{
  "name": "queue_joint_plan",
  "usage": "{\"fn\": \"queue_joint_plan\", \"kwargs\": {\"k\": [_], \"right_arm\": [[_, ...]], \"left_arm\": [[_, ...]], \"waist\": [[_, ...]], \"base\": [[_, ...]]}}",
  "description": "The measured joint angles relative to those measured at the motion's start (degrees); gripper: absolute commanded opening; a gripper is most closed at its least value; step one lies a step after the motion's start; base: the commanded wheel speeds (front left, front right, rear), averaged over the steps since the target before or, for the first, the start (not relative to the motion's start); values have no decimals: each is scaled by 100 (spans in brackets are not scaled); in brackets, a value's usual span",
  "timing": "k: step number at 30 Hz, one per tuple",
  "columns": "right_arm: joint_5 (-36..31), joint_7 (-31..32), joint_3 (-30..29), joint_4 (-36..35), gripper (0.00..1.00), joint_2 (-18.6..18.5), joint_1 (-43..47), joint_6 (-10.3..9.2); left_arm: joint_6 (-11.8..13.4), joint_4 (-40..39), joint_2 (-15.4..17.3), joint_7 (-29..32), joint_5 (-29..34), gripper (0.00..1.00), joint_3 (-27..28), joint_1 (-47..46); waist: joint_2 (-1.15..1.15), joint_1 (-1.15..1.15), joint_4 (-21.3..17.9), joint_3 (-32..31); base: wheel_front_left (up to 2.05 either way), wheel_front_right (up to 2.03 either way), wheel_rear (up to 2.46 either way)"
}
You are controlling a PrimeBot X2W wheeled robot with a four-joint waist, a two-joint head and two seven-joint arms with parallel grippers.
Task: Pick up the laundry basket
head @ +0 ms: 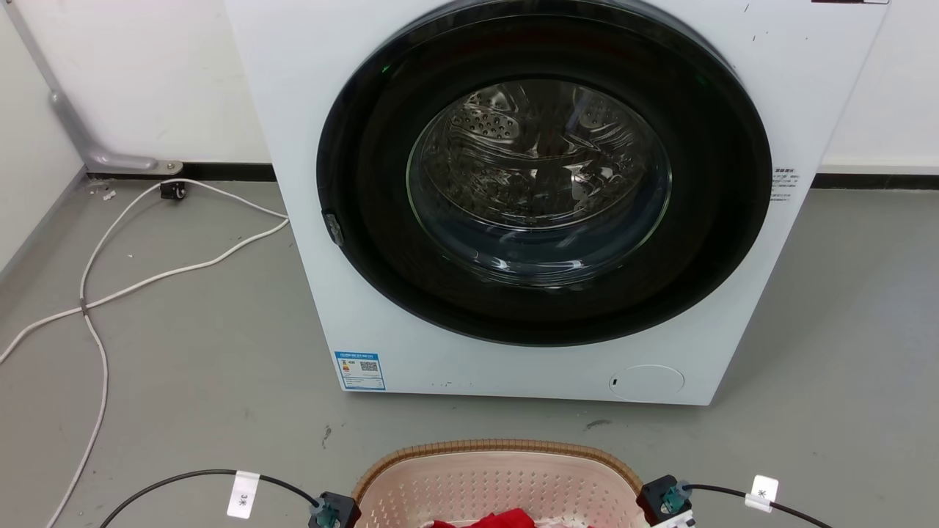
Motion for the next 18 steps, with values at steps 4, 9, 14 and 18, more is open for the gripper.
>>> {"fn": "queue_joint_plan", "kwargs": {"k": [4, 9, 14, 18], "right_arm": [[49, -11, 67, 12, 0, 0, -5, 0], [121, -24, 141, 23, 0, -1, -16, 0], [188, -32, 220, 38, 0, -1, -23, 0], [243, -49, 281, 46, 0, -2, -25, -1]], "left_arm": [[0, 21, 0, -41, -51, 0, -56, -2], [-1, 47, 0, -74, -115, 0, -122, -11], [-1, 64, 2, -99, -199, 0, -196, -16], [-1, 77, 3, -121, -246, 0, -243, -17]], "waist": [[0, 0, 6, -3], [0, 0, 16, -10], [0, 0, 20, -21], [0, 0, 22, -28]], "base": [[0, 0, 0], [0, 0, 0], [0, 0, 0], [0, 0, 0]]}}
